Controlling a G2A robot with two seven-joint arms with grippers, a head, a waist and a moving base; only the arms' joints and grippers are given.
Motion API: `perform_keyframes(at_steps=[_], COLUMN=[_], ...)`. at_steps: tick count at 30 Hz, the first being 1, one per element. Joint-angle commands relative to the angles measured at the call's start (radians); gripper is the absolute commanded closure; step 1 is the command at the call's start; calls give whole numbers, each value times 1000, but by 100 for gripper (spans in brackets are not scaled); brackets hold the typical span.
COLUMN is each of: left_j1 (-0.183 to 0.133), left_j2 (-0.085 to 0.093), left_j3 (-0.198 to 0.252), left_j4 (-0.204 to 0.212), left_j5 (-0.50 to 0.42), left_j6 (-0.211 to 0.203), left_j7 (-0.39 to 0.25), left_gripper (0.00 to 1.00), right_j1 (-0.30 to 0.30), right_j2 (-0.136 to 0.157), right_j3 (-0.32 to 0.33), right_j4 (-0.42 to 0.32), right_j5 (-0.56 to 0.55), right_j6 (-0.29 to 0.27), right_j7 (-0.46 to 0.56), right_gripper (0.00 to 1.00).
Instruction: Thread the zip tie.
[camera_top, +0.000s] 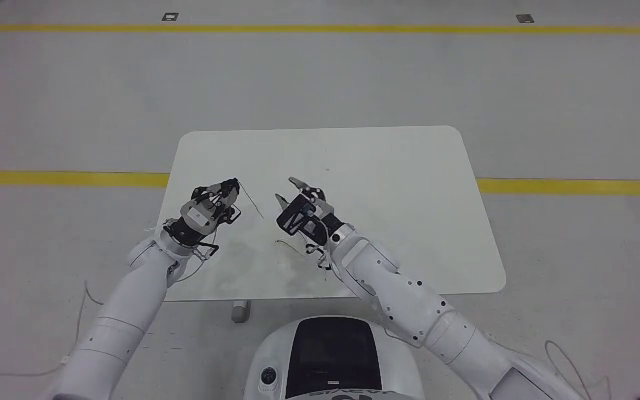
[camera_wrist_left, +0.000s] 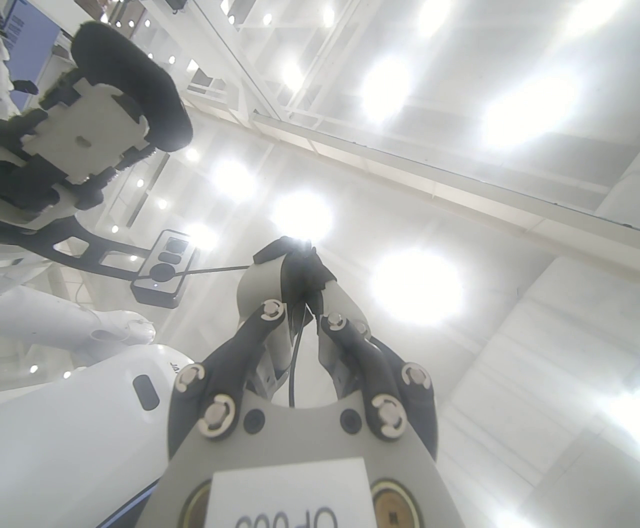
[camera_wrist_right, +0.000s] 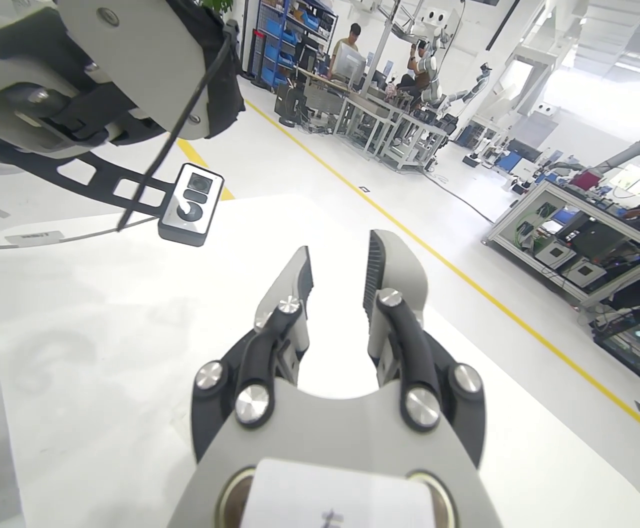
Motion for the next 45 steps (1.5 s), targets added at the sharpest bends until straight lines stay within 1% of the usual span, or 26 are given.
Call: perform_keyframes(at_steps=[1, 3, 4, 6, 8, 10, 11, 12, 13, 19, 20, 21, 24, 28, 34, 38, 40, 45], left_j1=[1, 5, 6, 8, 9, 7, 5, 3, -1, -2, -1, 0, -3, -21, -36, -49, -54, -56], left_j2=[-1, -1, 1, 5, 14, 21, 26, 31, 35, 37, 35, 34, 35, 39, 44, 49, 51, 52], left_j3=[0, -3, -8, -8, -1, 3, 10, 16, 19, 20, 21, 23, 22, 29, 45, 56, 62, 62], left_j4=[-7, -21, -25, -30, -32, -32, -34, -33, -32, -34, -44, -62, -87, -107, -103, -85, -79, -78], left_j5=[2, 14, 21, 48, 66, 60, 51, 48, 52, 55, 55, 55, 63, 84, 86, 84, 84, 86], left_j6=[-11, -12, 0, 0, 0, 0, 0, 0, 0, -2, -8, -1, 0, 0, 0, 0, 0, 0], left_j7=[16, 27, 21, 6, -15, -26, -36, -39, -35, -27, -12, -9, -8, 1, 4, -1, -3, -2], left_gripper=[100, 100, 100, 100, 100, 100, 100, 100, 100, 100, 100, 100, 100, 100, 100, 100, 100, 100], right_j1=[0, -7, -15, -24, -35, -47, -47, -46, -47, -47, -49, -55, -54, -55, -63, -69, -70, -71], right_j2=[0, 0, 0, 3, 8, 12, 17, 21, 23, 23, 23, 22, 21, 21, 24, 24, 25, 26], right_j3=[0, 6, 26, 56, 96, 134, 153, 164, 173, 173, 173, 174, 191, 230, 276, 307, 317, 319], right_j4=[0, -4, -4, 2, 5, 4, 8, 9, 7, 7, 7, 4, 19, 28, 29, 30, 26, 25], right_j5=[0, 14, 49, 86, 136, 202, 217, 210, 213, 213, 213, 222, 243, 281, 301, 348, 363, 362], right_j6=[0, -1, -3, -17, -45, -76, -115, -139, -148, -148, -148, -147, -146, -138, -114, -125, -152, -155], right_j7=[0, -6, -13, -18, -21, -16, -2, 9, 17, 17, 17, 17, 17, 13, 25, 32, 41, 42], right_gripper=[0, 0, 0, 0, 0, 0, 0, 0, 0, 0, 0, 0, 0, 0, 0, 0, 0, 0])
